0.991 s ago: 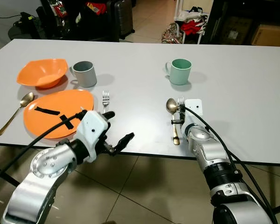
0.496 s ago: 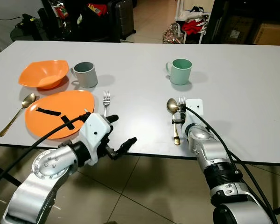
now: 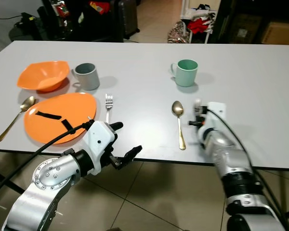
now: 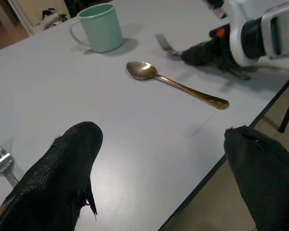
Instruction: Setting the table
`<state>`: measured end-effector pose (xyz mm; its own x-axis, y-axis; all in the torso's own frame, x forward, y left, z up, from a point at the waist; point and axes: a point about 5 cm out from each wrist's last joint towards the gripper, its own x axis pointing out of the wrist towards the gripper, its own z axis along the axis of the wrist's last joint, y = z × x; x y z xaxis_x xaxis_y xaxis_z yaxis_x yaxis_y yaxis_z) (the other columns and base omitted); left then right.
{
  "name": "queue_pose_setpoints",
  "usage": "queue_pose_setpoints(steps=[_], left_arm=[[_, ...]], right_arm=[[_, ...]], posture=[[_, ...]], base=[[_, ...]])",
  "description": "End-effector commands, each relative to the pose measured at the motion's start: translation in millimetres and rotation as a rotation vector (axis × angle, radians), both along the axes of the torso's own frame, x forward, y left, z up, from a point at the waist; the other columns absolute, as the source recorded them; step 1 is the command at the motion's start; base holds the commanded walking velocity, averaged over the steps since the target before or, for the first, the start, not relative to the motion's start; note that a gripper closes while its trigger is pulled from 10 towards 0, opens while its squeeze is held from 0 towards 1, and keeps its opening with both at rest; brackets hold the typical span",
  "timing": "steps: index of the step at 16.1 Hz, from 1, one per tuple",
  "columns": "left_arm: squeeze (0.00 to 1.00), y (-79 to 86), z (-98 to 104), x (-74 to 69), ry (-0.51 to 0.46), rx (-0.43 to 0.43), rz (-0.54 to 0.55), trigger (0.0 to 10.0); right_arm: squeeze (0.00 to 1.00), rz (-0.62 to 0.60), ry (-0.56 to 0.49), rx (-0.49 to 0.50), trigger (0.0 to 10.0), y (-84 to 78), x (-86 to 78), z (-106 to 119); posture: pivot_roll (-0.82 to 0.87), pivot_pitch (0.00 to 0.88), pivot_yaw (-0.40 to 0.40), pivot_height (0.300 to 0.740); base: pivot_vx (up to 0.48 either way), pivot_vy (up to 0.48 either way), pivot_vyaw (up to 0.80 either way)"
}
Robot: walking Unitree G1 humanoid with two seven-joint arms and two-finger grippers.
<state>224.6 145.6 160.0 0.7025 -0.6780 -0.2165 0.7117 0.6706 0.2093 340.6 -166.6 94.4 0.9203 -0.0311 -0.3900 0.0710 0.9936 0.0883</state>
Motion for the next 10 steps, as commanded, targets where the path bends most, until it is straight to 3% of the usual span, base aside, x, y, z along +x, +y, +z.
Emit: queue_pose_setpoints(steps=[1,5,8,10], left_arm=[[0.00,-1.2,1,-1.9,-0.002,0.003,-0.005,10.0],[0.00,-6.7,0,-1.2,0.006,-0.014,-0.024,10.0],[0.00,-8.6,-1,-0.2,0.012,-0.020,-0.021,10.0],[0.00,-8.3,-1,-0.4,0.006,-0.016,-0.004,10.0]], right_arm=[[0.00,0.011,0.000,0.017,10.0,-1.6,-2.0,2],[0.00,0.086,-0.005,-0.007,10.0,5.4,-4.1,4],[0.00,0.181,-0.012,-0.059,10.0,27.3,-0.6,8],[0.00,0.176,-0.005,-0.091,10.0,31.2,1.0,8]], posture=[[0.00,0.056,0.058,0.740],[-0.01,0.059,0.060,0.740],[-0.02,0.063,0.052,0.740],[-0.01,0.064,0.040,0.740]], base=[[0.000,0.000,0.00],[0.000,0.000,0.00],[0.000,0.000,0.00],[0.000,0.000,0.00]])
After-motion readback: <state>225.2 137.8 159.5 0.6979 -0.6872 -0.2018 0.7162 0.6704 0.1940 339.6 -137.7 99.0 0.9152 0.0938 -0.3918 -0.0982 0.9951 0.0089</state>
